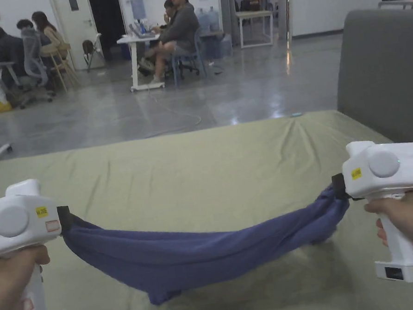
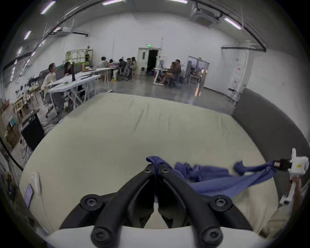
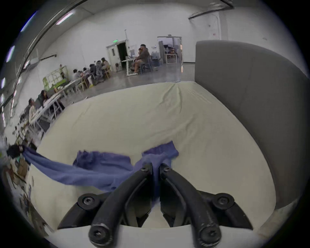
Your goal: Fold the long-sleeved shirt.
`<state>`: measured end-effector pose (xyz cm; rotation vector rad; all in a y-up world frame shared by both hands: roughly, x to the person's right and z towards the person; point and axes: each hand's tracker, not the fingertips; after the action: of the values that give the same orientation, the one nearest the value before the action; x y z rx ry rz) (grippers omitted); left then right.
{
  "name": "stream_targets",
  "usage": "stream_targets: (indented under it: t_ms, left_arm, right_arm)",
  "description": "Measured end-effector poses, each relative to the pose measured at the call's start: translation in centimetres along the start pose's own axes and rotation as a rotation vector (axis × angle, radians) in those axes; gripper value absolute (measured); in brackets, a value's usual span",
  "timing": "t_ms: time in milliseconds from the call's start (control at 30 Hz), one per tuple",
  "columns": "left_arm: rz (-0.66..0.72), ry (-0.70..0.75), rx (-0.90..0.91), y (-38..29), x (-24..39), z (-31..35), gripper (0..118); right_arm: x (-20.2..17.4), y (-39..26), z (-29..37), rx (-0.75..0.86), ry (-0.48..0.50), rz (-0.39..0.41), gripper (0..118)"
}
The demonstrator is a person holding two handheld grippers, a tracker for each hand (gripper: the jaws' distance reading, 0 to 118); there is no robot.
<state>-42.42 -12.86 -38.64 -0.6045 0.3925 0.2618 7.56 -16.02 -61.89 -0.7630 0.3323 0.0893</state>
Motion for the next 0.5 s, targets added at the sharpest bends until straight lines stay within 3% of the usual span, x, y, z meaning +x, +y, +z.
stream_targets:
  t_ms: [167, 300, 500]
  left_arm:
    - [-0.074, 0.037, -0.061, -8.5, -1.9, 3.7, 0]
    - [-0.103, 0.069, -0.200, -16.0, -3.6, 4.6, 0]
    - [-0.118, 0.086, -0.320, -23.4, -4.6, 6.5, 0]
  right_arm:
    - [-0.6, -8.5, 3.6, -0.059, -0.006, 0.080, 4]
    - [-0.7, -15.5, 2.5, -0.187, -0.046, 0.161, 4]
    - [-0.8, -23.1, 3.4, -0.327, -0.023, 0.146, 4]
